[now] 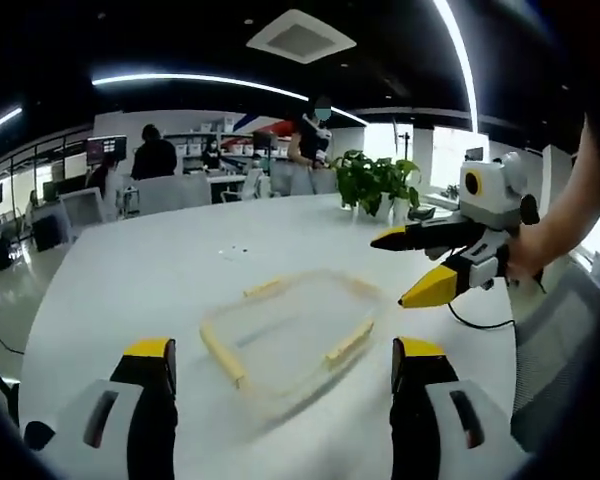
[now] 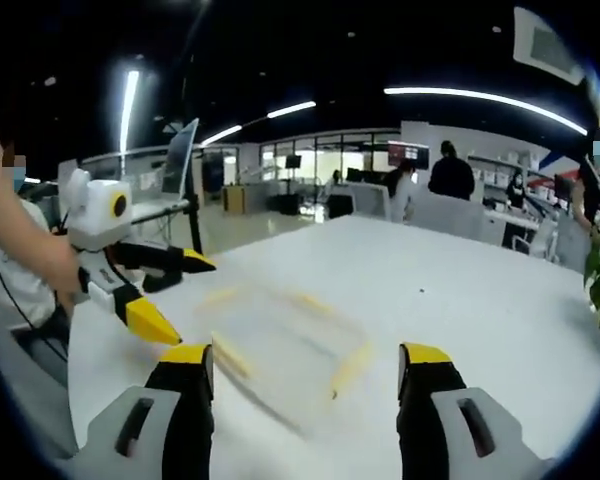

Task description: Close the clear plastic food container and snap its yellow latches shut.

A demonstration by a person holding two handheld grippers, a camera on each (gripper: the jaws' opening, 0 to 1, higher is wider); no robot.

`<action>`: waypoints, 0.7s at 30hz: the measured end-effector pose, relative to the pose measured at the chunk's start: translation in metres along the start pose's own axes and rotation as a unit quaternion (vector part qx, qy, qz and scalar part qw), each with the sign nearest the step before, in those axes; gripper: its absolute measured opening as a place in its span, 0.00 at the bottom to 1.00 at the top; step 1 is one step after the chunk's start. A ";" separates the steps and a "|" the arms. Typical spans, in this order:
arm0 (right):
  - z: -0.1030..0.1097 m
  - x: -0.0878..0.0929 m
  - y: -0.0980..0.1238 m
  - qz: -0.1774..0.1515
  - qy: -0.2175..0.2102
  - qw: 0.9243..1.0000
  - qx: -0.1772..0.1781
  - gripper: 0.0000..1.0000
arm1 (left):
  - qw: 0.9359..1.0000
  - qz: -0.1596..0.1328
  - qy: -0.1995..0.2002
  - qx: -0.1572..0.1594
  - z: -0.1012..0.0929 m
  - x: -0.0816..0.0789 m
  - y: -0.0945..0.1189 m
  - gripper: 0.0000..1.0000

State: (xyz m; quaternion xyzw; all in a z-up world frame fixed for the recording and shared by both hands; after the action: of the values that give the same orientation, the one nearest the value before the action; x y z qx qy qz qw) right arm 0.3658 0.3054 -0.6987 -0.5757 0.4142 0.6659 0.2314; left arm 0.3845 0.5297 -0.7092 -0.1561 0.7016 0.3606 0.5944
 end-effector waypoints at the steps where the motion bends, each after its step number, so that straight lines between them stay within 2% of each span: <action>1: 0.000 0.000 0.004 -0.001 -0.004 1.000 0.001 0.76 | 1.000 -0.008 0.008 -0.003 0.000 -0.002 0.004 0.87; 5: 0.000 -0.004 0.016 -0.010 -0.017 1.000 0.009 0.75 | 0.999 -0.018 0.024 -0.015 -0.001 -0.004 0.012 0.88; 8: -0.001 -0.005 0.025 -0.013 -0.025 1.000 0.013 0.75 | 0.999 -0.015 0.029 -0.019 -0.004 -0.001 0.015 0.88; 21: 0.012 -0.004 0.062 0.001 -0.024 1.000 0.014 0.76 | 0.998 -0.022 0.048 -0.024 -0.022 -0.004 0.046 0.86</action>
State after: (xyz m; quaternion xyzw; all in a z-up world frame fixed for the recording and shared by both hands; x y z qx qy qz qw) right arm 0.3113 0.2818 -0.6770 -0.5561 0.4187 0.6737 0.2483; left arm 0.3399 0.5458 -0.6897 -0.2031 0.7168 0.3565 0.5638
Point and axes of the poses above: the point that each gripper's makers call its tool centre point, and the gripper's own axes: y roughly backward along the fingers, z roughly to its left, x roughly out of its underside, the point moved 8 cm from there along y, roughly backward along the fingers, and after that the axes turned 2 degrees about -z, right-handed, at the moved point
